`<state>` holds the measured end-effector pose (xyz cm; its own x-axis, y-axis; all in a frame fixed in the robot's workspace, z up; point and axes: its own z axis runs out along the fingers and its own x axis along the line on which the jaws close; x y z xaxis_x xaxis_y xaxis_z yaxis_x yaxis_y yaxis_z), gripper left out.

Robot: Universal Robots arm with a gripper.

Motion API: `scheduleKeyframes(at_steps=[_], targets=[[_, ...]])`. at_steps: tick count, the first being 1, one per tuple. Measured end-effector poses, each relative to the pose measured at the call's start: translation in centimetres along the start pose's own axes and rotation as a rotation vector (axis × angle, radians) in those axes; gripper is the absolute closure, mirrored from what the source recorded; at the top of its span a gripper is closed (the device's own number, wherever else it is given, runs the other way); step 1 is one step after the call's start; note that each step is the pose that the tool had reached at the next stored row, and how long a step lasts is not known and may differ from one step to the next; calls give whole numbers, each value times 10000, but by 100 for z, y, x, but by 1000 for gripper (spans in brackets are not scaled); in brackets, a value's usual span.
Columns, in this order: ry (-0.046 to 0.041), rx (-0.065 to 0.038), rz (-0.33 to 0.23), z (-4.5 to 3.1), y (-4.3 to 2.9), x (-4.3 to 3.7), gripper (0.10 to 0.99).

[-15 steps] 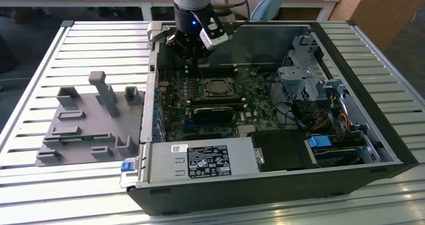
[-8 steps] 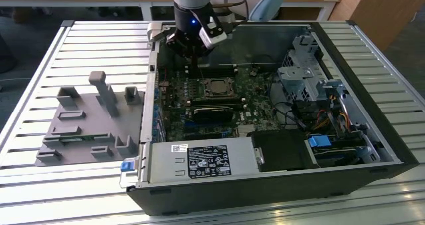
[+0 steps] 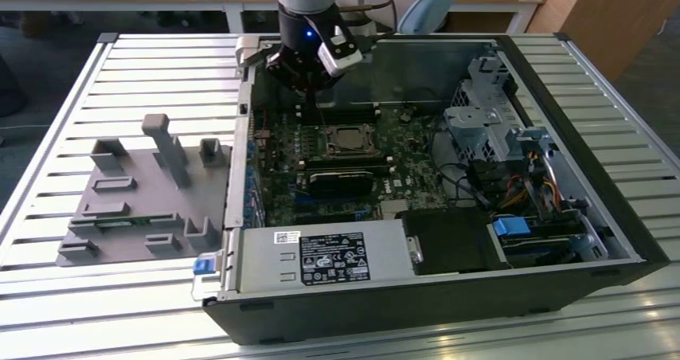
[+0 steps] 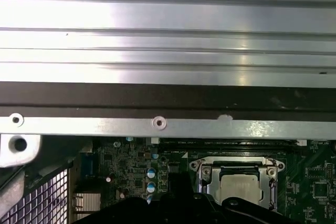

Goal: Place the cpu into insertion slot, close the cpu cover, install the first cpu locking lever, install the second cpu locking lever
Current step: 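Install the first cpu locking lever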

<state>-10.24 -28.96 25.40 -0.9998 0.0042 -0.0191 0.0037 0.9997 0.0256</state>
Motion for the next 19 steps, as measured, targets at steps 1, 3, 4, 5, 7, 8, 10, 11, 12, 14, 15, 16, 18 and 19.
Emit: scheduleKeyframes(at_steps=[1, 3, 4, 5, 7, 8, 10, 11, 12, 14, 15, 16, 18, 19], targets=[[-1, 0, 0, 2, 3, 0, 973], [-1, 0, -1, 4, 5, -3, 973], [1, 1, 0, 5, 6, -12, 973], [2, 0, 1, 6, 6, -28, 973], [2, 0, -1, 7, 6, -73, 973], [3, 1, 0, 8, 7, -95, 973], [3, 0, 1, 11, 8, -143, 973], [3, 0, 1, 13, 8, -166, 973], [4, 0, -1, 15, 8, -190, 973], [4, 0, 0, 19, 9, -235, 973], [5, 0, 1, 21, 9, -259, 973], [5, 0, 0, 23, 10, -281, 973], [5, 0, -1, 28, 10, -321, 973], [6, 0, 1, 30, 11, -341, 973]])
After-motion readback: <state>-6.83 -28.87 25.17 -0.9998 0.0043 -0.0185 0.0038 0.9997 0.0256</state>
